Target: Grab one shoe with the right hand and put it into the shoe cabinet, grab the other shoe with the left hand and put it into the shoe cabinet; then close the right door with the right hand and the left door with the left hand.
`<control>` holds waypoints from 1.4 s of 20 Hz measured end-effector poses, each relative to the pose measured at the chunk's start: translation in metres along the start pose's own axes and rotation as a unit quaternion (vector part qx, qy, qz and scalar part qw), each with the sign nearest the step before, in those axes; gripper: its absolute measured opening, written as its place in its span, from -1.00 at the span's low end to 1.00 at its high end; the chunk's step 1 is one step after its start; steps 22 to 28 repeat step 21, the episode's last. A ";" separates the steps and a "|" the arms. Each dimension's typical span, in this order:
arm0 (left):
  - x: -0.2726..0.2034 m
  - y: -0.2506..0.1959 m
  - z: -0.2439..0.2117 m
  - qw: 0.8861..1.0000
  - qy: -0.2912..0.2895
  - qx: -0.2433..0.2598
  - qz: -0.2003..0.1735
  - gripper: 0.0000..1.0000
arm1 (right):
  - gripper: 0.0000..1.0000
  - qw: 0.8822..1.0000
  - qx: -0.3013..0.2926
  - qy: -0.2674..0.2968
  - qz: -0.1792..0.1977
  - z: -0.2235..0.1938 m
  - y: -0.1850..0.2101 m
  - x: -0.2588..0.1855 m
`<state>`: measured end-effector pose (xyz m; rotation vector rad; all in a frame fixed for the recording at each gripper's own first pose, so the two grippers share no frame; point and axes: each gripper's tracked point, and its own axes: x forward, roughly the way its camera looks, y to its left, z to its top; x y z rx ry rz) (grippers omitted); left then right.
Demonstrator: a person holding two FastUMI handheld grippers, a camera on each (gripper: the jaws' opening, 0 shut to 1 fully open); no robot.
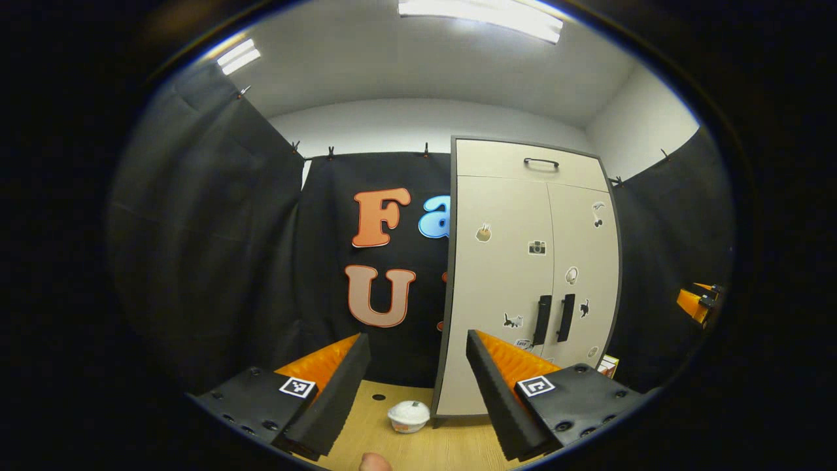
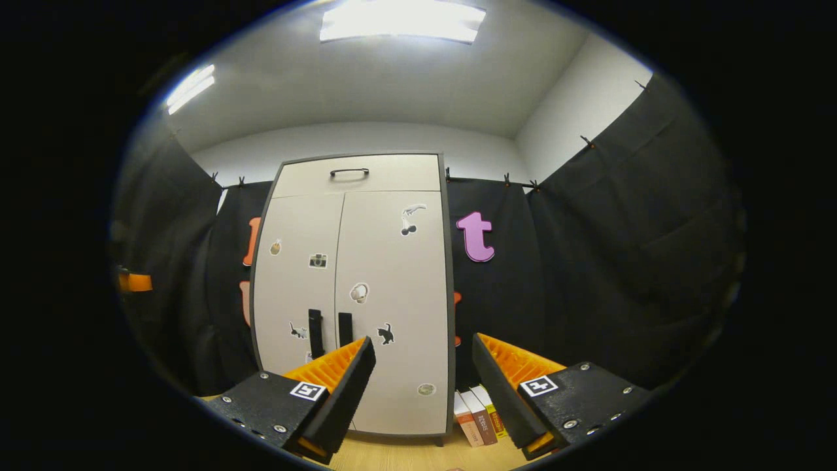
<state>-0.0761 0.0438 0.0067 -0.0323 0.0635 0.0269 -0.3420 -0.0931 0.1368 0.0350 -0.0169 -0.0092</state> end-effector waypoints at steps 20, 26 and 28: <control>-0.080 0.001 -0.023 1.000 -0.015 -0.003 0.014 0.92 | 0.85 0.998 -0.009 0.014 0.062 -0.012 0.045 -0.083; -0.080 0.004 -0.021 1.000 -0.021 0.002 0.020 0.92 | 0.85 0.998 -0.011 0.013 0.062 -0.011 0.047 -0.082; -0.080 0.004 -0.021 1.000 -0.021 0.002 0.020 0.92 | 0.85 0.998 -0.011 0.013 0.062 -0.011 0.047 -0.082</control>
